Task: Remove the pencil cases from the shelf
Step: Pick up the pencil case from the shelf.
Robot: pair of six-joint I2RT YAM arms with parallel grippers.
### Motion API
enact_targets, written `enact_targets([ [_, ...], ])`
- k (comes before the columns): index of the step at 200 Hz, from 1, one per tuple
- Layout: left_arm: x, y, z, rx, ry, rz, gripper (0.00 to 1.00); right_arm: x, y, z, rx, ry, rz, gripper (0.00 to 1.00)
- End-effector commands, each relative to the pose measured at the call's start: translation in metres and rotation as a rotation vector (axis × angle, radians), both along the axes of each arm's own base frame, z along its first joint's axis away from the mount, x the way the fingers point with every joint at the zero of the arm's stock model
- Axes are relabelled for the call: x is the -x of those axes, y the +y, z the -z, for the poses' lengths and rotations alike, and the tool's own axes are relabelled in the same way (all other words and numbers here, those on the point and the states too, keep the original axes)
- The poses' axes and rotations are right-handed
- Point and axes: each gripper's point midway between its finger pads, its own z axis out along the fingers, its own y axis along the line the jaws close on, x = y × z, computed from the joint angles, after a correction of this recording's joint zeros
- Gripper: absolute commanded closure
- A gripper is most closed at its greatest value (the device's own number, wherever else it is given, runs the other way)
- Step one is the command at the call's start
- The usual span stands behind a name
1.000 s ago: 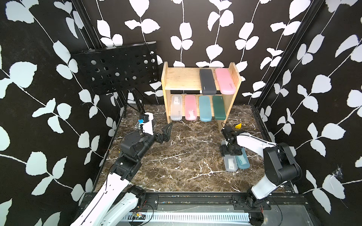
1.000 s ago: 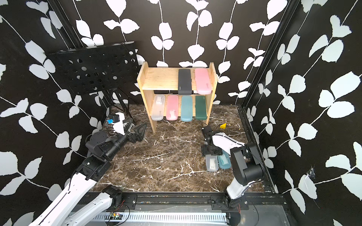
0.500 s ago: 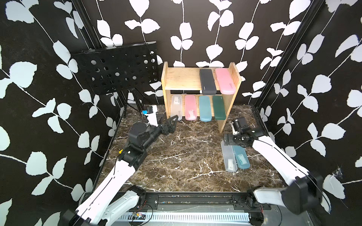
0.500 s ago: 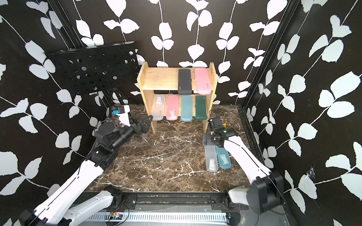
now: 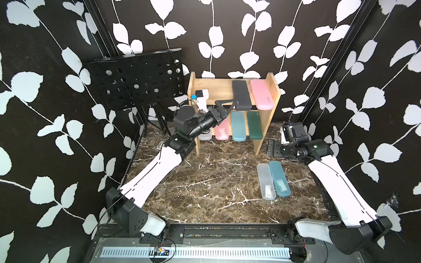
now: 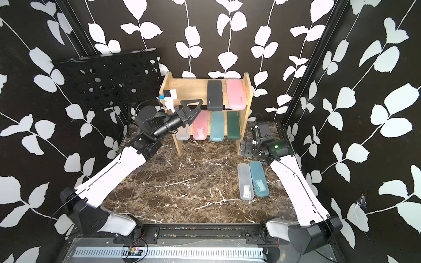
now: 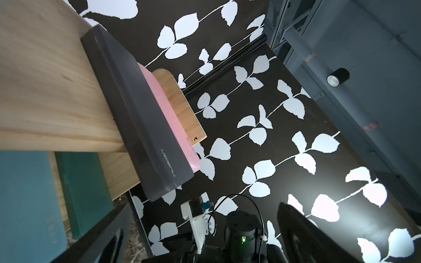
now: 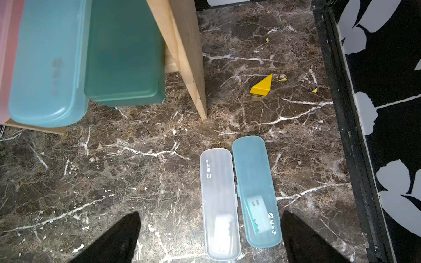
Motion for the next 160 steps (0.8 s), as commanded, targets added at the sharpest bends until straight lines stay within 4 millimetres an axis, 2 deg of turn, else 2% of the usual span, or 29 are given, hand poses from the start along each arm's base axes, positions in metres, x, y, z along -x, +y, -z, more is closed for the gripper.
enact_targets([
  [1,-0.002,-0.010,-0.009,0.055,0.068,0.043,0.01,0.000,0.001,-0.017,-0.020,-0.016,0.000,0.01],
  [51,-0.020,-0.030,0.006,0.026,0.124,0.049,0.06,-0.005,0.003,-0.023,-0.006,-0.022,-0.024,0.01],
  [73,-0.027,-0.034,0.013,0.022,0.143,0.041,0.12,-0.008,0.005,-0.024,-0.012,-0.024,-0.032,0.01],
  [115,-0.030,-0.038,0.009,0.022,0.135,0.042,0.21,-0.013,0.005,-0.039,0.022,-0.025,-0.055,0.01],
  [143,-0.033,-0.041,0.012,0.021,0.144,0.042,0.35,-0.014,0.005,-0.045,0.018,-0.031,-0.062,0.01],
  [160,-0.034,-0.042,0.016,0.010,0.155,0.043,0.38,-0.014,0.005,-0.045,0.015,-0.033,-0.061,0.01],
])
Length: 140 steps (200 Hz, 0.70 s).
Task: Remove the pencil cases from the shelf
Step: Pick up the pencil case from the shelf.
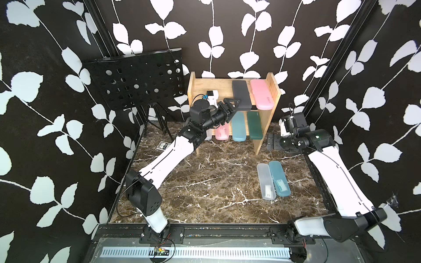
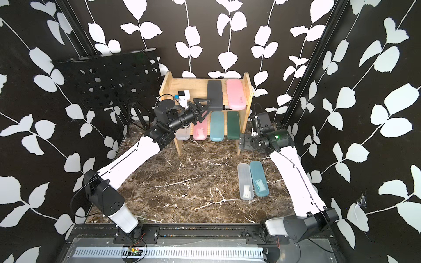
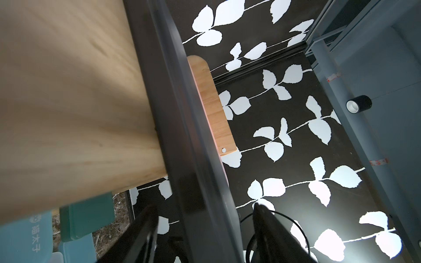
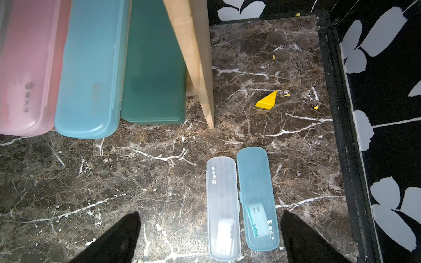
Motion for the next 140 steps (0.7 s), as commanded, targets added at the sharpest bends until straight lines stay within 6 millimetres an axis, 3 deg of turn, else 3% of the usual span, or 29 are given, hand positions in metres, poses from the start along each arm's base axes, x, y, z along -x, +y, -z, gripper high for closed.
enact_targets([
  [1,0.006,-0.002,-0.014,0.014,-0.031,0.013,0.38,0.002,-0.003,-0.011,0.004,-0.017,-0.007,0.01],
  [51,0.004,-0.007,-0.007,-0.007,-0.018,0.034,0.54,0.006,-0.002,-0.017,-0.008,-0.031,-0.012,0.01],
  [110,0.003,-0.008,-0.004,-0.004,-0.022,0.032,1.00,0.008,-0.002,-0.027,-0.014,-0.058,-0.025,0.01],
  [140,0.009,0.001,-0.003,-0.076,-0.104,0.001,1.00,0.011,0.007,-0.049,-0.048,-0.137,-0.073,0.01],
])
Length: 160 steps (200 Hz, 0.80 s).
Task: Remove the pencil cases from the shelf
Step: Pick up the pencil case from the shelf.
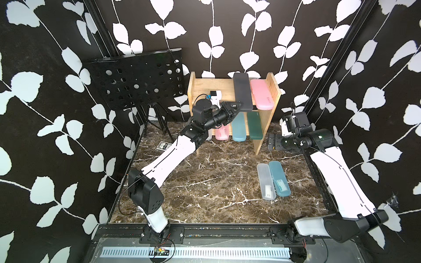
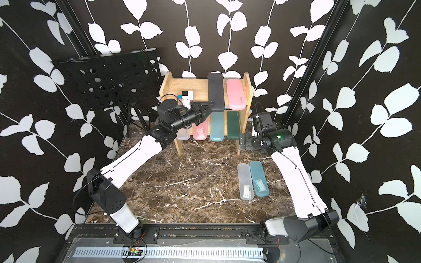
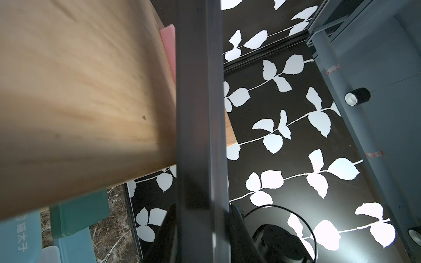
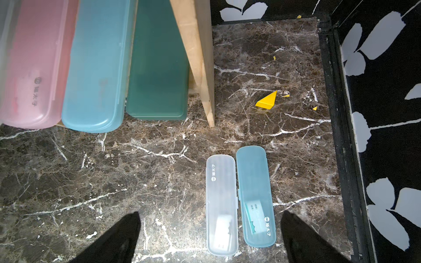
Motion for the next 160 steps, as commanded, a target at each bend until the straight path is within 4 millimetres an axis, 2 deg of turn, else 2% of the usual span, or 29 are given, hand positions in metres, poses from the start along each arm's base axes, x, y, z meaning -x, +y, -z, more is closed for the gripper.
enact_targets([
  [1,0.011,0.009,-0.007,-0.061,-0.104,-0.025,1.00,0.005,0.007,-0.042,-0.047,-0.135,-0.048,0.01],
  [27,0.028,0.035,-0.010,-0.179,-0.321,-0.110,1.00,0.017,0.030,-0.094,-0.125,-0.316,-0.107,0.01],
  [54,0.055,0.065,0.001,-0.291,-0.541,-0.188,1.00,0.033,0.074,-0.146,-0.236,-0.439,-0.226,0.01],
  [74,0.077,0.081,0.014,-0.351,-0.656,-0.208,1.00,0.038,0.106,-0.172,-0.317,-0.501,-0.298,0.01],
  [112,0.114,0.119,0.023,-0.359,-0.785,-0.299,1.00,0.037,0.177,-0.198,-0.476,-0.557,-0.420,0.01],
  [136,0.128,0.128,0.029,-0.396,-0.794,-0.284,1.00,0.031,0.222,-0.203,-0.558,-0.545,-0.495,0.01],
  [160,0.136,0.136,0.029,-0.397,-0.791,-0.296,1.00,0.027,0.253,-0.200,-0.571,-0.532,-0.528,0.01],
])
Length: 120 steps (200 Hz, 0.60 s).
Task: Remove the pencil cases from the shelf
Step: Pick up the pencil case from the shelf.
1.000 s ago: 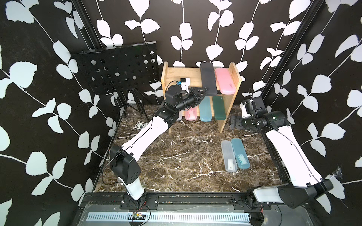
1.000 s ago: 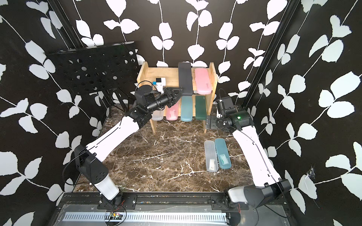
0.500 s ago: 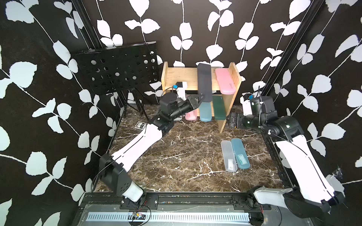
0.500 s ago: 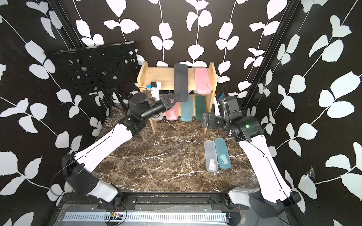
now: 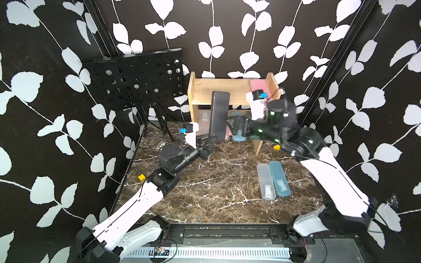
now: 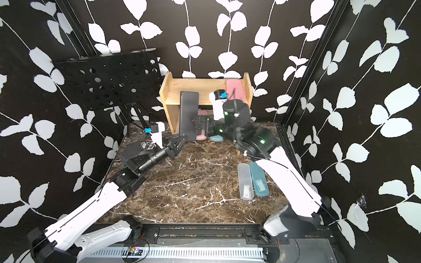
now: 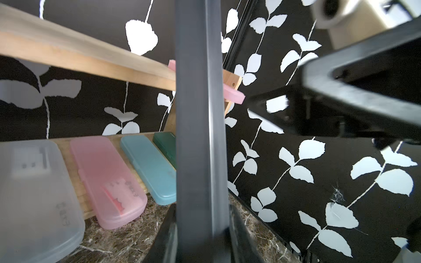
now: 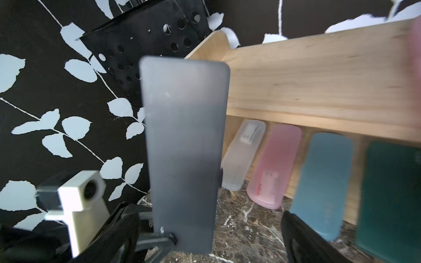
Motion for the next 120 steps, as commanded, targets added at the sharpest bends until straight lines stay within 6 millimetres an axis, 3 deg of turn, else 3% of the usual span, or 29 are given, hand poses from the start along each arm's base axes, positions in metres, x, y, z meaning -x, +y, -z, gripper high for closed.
enact_targets([
  [1,0.013,0.013,-0.021,0.017,-0.102,-0.029,1.00,0.006,0.025,-0.041,-0.125,-0.065,-0.055,0.01],
  [61,0.022,0.022,-0.020,0.029,-0.105,-0.034,1.00,0.012,0.074,-0.027,-0.108,-0.037,-0.132,0.01],
  [93,0.026,0.026,-0.017,0.032,-0.099,-0.040,1.00,0.011,0.079,-0.022,-0.093,-0.035,-0.128,0.01],
  [120,0.029,0.031,-0.014,0.025,-0.093,-0.051,1.00,0.007,0.077,-0.016,-0.066,-0.026,-0.101,0.13],
])
